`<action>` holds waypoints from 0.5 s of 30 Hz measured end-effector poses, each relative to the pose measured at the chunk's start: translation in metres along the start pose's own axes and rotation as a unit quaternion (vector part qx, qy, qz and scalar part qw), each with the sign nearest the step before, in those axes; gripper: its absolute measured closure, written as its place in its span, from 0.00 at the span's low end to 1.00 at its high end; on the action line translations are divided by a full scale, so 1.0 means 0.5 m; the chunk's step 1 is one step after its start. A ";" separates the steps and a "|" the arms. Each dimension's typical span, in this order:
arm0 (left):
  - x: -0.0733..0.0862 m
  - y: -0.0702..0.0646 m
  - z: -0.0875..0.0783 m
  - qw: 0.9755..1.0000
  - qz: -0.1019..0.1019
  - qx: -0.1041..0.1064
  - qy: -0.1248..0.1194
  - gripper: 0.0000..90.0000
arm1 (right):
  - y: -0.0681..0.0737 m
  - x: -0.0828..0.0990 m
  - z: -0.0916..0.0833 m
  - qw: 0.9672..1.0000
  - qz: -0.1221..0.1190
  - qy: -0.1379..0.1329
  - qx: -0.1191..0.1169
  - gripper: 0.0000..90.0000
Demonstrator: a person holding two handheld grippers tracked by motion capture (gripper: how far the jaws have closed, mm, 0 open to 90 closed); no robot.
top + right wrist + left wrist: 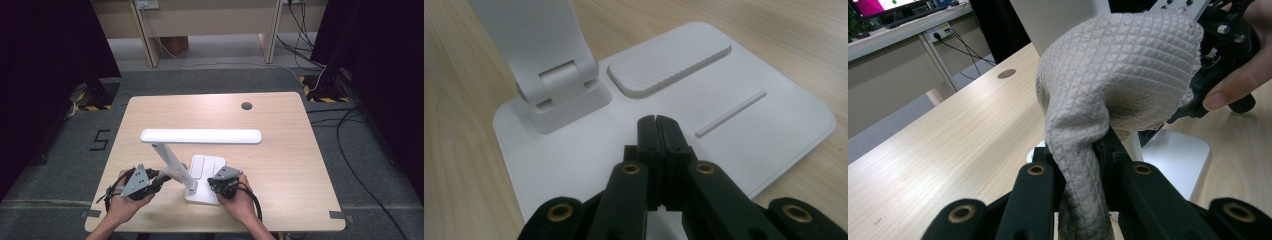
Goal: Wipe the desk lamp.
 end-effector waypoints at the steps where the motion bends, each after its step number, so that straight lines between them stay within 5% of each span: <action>1: 0.002 -0.001 0.001 1.000 0.000 0.001 0.001 0.89 | 0.000 0.000 0.000 1.000 0.000 0.000 0.000 1.00; 15: 0.028 -0.017 0.018 1.000 0.002 0.014 0.022 0.89 | 0.000 0.000 0.000 1.000 -0.001 -0.001 0.000 1.00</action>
Point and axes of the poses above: each handheld gripper's, and its own axes: z roughly forward along the jaws, x roughly out of its underside, y roughly to its left, the point moved 1 cm from there along z, roughly forward along the jaws, and after that the axes turned 4 degrees about -x, right-handed, at the moved point
